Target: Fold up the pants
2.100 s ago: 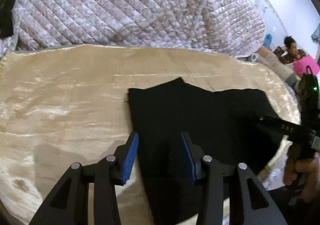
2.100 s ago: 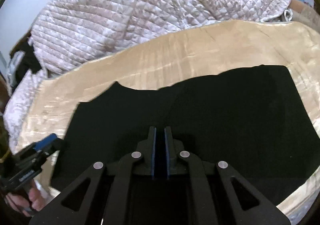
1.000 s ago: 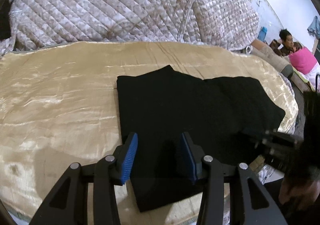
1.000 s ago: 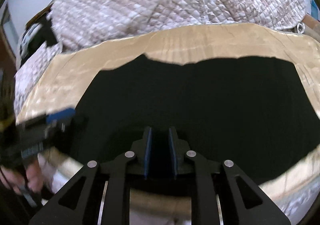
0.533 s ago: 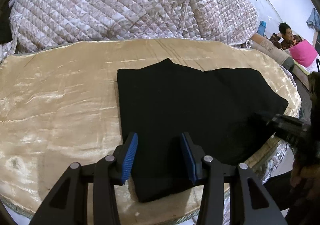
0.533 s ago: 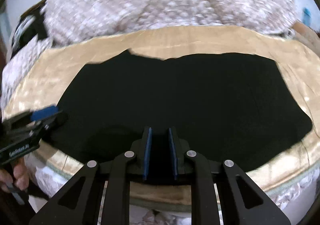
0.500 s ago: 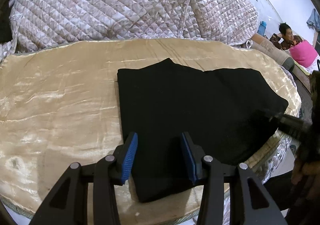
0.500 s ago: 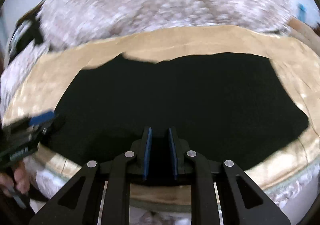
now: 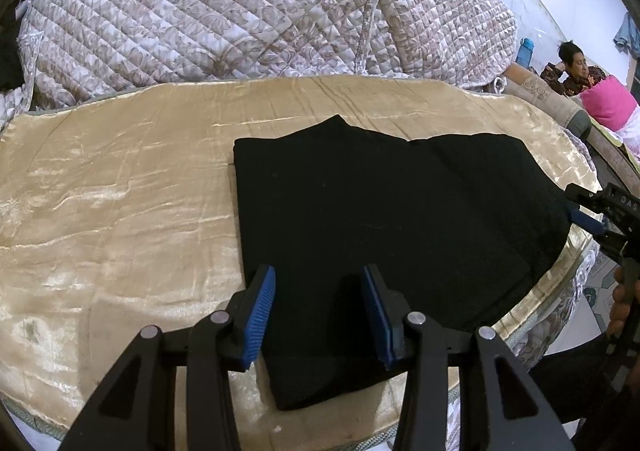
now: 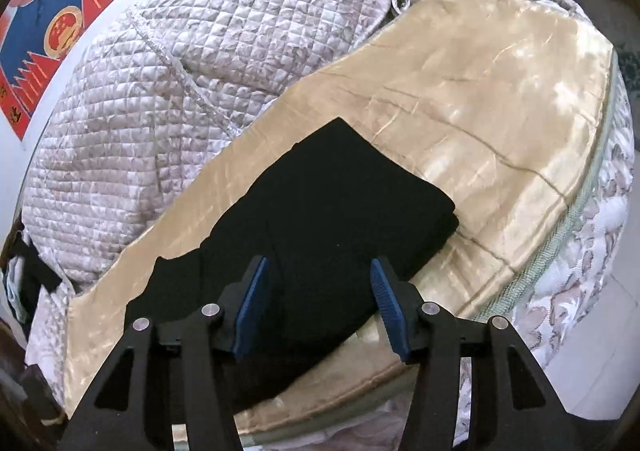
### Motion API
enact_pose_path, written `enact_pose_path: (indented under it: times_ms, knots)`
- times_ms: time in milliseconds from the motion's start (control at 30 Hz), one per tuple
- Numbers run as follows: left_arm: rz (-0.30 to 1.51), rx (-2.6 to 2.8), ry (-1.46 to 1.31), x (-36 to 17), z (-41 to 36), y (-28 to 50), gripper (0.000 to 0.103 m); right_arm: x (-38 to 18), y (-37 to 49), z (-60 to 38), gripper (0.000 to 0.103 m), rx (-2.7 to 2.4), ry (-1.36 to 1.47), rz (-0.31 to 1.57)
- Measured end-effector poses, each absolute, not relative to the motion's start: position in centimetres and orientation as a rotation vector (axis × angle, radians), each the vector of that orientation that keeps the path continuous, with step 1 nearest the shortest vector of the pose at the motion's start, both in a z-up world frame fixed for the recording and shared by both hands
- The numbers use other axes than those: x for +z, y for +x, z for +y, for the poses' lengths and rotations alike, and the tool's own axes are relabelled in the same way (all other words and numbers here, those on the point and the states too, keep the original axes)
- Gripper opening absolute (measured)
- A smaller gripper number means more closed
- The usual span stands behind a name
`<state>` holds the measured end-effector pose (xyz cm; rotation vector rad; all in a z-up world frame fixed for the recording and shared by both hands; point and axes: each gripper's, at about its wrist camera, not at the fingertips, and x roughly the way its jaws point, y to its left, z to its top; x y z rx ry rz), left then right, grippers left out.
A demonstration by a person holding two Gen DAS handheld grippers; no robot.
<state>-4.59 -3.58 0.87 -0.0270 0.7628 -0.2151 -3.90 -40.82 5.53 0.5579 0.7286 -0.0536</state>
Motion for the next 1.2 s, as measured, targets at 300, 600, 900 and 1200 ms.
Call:
enact_pose_path:
  times_ms: [300, 600, 900, 1200]
  knots:
    - [0.769, -0.216, -0.044, 1.0, -3.3, -4.3, 0.047, 4.2, -4.4, -42.4, 0.054, -0.121, 0.649, 0.747]
    - [0.770, -0.216, -0.046, 1.1, -3.3, -4.2, 0.047, 2.2, -3.0, -44.9, 0.055, -0.118, 0.842, 0.714]
    - [0.772, -0.219, -0.050, 1.1, -3.3, -4.2, 0.048, 3.4, -2.2, -45.2, 0.057, -0.076, 0.857, 0.649]
    - [0.772, -0.219, -0.056, 1.1, -3.2, -4.2, 0.048, 4.1, -0.2, -44.9, 0.024, -0.081, 0.781, 0.711]
